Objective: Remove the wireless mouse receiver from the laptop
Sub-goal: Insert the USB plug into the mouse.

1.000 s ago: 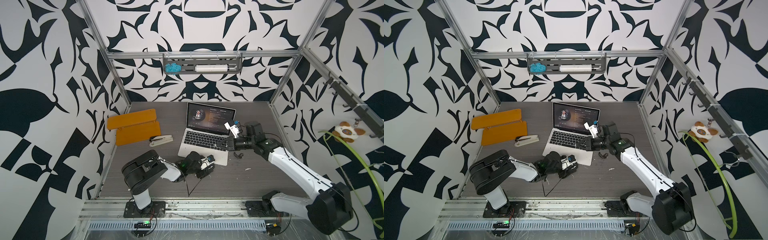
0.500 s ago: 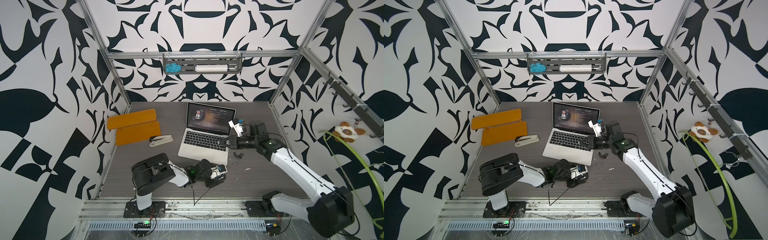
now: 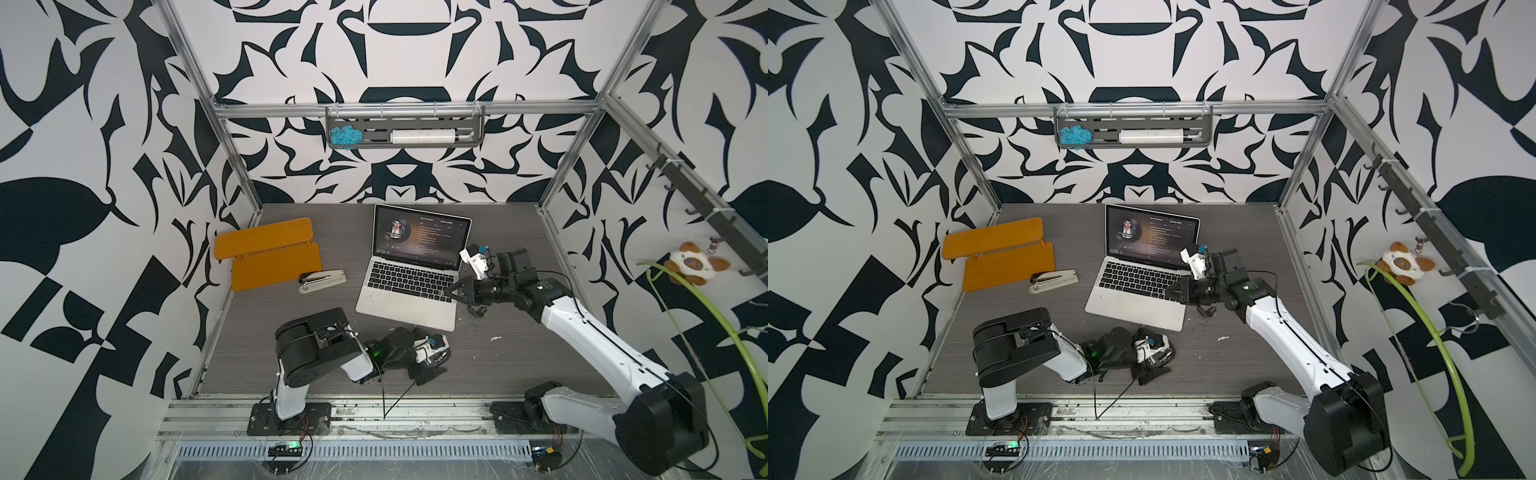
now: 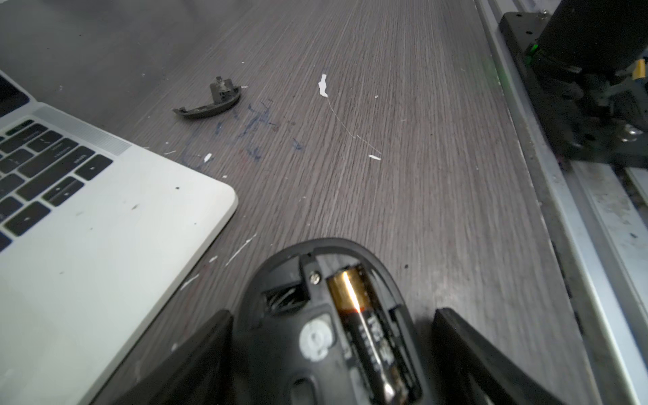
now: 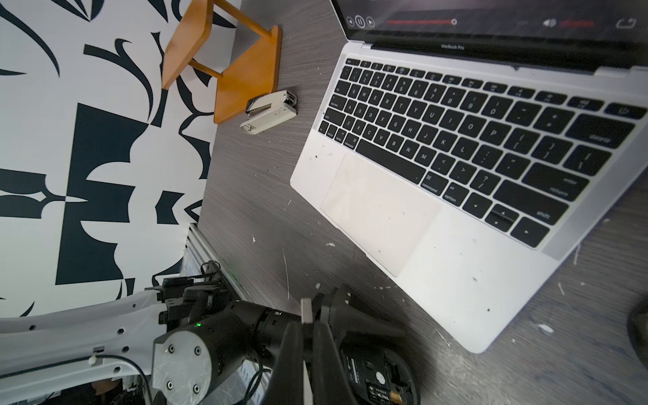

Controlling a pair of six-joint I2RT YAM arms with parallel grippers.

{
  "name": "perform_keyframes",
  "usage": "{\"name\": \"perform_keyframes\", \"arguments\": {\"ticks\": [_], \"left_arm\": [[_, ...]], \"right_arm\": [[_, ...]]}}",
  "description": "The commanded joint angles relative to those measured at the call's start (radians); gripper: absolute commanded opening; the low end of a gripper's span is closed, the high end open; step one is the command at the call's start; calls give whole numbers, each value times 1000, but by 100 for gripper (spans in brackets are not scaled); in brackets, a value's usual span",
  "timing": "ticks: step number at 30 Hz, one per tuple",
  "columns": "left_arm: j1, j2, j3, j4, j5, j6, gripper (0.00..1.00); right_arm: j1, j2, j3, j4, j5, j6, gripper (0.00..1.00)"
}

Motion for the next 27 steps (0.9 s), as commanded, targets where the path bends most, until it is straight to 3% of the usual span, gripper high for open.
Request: {"name": "perform_keyframes", "arguments": {"ticks": [1, 7, 12, 21, 27], "left_arm": [[4, 92, -69, 24, -92, -1, 94], [10, 224, -116, 240, -126, -43, 96], [48, 269, -165, 361, -96, -47, 96], [63, 234, -150, 240, -51, -8, 89], [63, 228, -165, 242, -64, -4, 92]], "right_arm": [[20, -41, -16, -14, 0, 8, 0], [81, -52, -56, -6, 30, 45, 0], [168, -40, -45, -98, 167, 67, 0], [230, -59, -37, -238, 306, 112, 0], [293, -29, -18, -340, 395, 136, 0]]}}
